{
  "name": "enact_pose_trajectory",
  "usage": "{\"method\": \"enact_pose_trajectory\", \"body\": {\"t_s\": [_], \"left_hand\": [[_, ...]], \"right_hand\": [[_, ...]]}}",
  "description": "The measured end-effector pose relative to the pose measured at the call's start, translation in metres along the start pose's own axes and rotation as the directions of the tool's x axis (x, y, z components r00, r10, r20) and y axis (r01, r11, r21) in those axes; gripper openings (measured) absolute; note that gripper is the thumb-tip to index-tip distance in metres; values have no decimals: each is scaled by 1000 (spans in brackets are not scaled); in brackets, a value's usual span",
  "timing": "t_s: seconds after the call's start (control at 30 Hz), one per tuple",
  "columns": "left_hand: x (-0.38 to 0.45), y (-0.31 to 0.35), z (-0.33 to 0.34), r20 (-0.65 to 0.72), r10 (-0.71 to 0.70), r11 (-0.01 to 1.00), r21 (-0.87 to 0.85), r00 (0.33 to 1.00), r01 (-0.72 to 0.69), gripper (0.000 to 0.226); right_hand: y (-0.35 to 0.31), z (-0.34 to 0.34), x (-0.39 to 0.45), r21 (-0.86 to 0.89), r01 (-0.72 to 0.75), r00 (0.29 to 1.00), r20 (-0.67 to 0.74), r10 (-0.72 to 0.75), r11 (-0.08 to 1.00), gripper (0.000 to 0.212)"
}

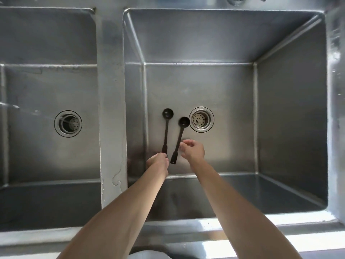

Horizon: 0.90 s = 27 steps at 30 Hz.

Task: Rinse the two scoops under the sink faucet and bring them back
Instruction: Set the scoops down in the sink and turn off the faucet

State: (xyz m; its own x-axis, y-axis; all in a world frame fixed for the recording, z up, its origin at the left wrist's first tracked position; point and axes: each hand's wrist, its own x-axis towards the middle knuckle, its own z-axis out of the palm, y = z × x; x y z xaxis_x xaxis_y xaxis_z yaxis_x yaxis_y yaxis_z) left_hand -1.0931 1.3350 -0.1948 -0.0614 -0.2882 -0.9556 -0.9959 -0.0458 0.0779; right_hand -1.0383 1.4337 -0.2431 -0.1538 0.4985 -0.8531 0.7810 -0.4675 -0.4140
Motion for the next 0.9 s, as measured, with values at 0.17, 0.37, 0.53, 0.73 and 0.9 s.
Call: {"method": "enact_pose_trajectory", "body": {"t_s": [0.17,0.37,0.53,0.73,0.9], "left_hand": [[-42,9,-11,206,199,962,148,958,-231,28],[-116,53,-43,435,409,826,198,802,-528,32],[-146,112,-86,465,552,730,130,691,-671,43],[-156,191,-171,414,788,315,366,456,-876,44],[-147,263,-228,460,851,-6,492,254,-871,47]], "right_hand": [[-38,-17,-47,69,78,997,-25,-77,995,5],[-104,-14,-116,-19,252,967,-41,-252,968,11],[-160,22,-170,-102,429,901,-31,-434,898,20],[-195,79,-223,-143,588,806,26,-591,796,34],[-211,142,-255,-243,707,699,102,-708,664,41]]}}
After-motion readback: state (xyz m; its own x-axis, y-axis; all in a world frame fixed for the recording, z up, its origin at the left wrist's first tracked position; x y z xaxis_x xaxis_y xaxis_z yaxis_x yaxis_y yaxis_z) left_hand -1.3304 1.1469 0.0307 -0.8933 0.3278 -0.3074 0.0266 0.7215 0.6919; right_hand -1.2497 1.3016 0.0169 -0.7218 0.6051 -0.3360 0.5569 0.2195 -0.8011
